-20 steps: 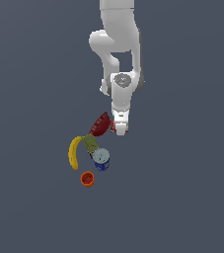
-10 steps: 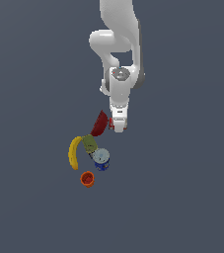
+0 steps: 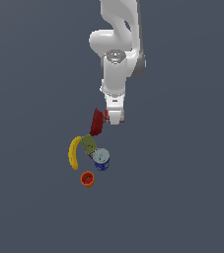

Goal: Pick up a designated object from a clutter of objects.

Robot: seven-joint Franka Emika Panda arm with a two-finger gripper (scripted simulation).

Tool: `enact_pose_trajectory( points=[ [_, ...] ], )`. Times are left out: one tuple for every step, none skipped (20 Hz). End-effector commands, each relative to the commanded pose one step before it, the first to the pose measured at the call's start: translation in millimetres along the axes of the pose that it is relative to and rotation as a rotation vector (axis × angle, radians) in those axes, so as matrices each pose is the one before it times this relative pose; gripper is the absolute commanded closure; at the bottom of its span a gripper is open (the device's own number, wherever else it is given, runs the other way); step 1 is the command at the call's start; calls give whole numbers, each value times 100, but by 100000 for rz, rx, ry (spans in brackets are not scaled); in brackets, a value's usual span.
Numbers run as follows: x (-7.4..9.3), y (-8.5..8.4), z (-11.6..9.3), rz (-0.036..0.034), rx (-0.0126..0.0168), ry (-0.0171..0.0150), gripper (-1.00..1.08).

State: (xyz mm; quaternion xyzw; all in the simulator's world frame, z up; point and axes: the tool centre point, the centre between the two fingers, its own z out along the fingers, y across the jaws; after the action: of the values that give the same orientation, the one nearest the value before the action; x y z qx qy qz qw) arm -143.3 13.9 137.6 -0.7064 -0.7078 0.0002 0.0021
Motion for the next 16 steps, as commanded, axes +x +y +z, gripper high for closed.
enact_pose_trajectory(
  points=[
    [-640,290,-2146,27,-445,117,108],
    [-249,72,-789,0,0,0,108],
    [-259,74,-788,-1,8,48,108],
    [-254,74,-795,0,0,0,108],
    [-256,75,-799,0,0,0,108],
    [-259,76,-805,0,0,0,108],
    [-261,77,-810,0,0,0,108],
    [-264,78,-817,0,0,0,108],
    [-267,80,-824,0,0,0,108],
    [-270,82,-831,0,0,0,108],
    [-283,89,-830,35,23,-24,108],
    [-277,86,-848,0,0,0,108],
    [-281,89,-857,0,0,0,108],
    [-285,94,-862,26,12,-39,108],
    [-289,95,-877,0,0,0,108],
    [-291,100,-884,24,11,-41,108]
  ],
)
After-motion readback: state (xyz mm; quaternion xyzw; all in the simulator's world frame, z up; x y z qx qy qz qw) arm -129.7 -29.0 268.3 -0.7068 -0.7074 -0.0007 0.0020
